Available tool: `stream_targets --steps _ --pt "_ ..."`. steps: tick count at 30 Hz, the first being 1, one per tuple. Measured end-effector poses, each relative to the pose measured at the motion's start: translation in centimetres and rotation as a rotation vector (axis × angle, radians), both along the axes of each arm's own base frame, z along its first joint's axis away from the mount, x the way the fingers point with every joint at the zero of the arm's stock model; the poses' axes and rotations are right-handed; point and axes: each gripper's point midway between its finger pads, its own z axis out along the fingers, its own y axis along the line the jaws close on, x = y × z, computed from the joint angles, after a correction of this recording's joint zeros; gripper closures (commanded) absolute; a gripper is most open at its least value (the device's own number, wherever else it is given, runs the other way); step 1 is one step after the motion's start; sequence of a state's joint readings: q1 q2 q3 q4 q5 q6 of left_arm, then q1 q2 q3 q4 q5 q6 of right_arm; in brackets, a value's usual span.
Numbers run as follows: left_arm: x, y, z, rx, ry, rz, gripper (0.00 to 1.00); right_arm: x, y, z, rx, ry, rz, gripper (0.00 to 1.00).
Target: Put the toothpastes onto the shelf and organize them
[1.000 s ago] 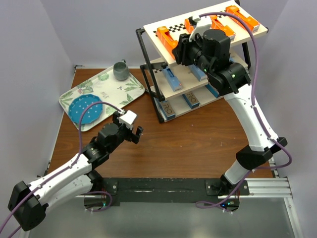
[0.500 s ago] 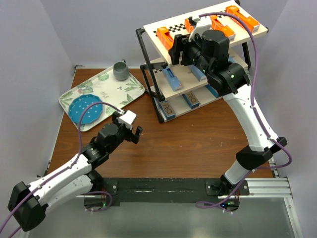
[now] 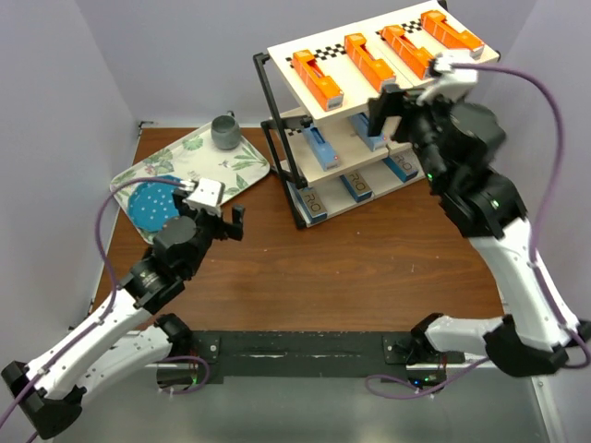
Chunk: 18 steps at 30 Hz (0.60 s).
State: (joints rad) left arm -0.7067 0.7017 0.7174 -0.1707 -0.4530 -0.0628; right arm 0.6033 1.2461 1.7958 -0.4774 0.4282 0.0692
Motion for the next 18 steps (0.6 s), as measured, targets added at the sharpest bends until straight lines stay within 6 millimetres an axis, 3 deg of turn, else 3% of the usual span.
stream_targets --steps 4,7,13,18 --pt "-0.7 2.1 4.3 -0.056 -0.072 0.076 0.00 -3.8 -5.0 0.3 0.026 -0.072 -0.120 0.02" --pt "-2.0 4.3 6.8 -0.098 -0.128 0.128 0.00 -7.1 -8.9 -1.2 0.039 -0.108 -0.207 0.02" --pt "-4.9 8.0 10.3 -0.168 -0.258 0.185 0.00 -13.0 -15.1 -5.3 0.082 -0.151 -0.336 0.02" --pt "-7.0 10.3 12.0 -0.217 -0.365 0.205 0.00 -17.0 -18.8 -7.4 0.127 -0.181 -0.396 0.01"
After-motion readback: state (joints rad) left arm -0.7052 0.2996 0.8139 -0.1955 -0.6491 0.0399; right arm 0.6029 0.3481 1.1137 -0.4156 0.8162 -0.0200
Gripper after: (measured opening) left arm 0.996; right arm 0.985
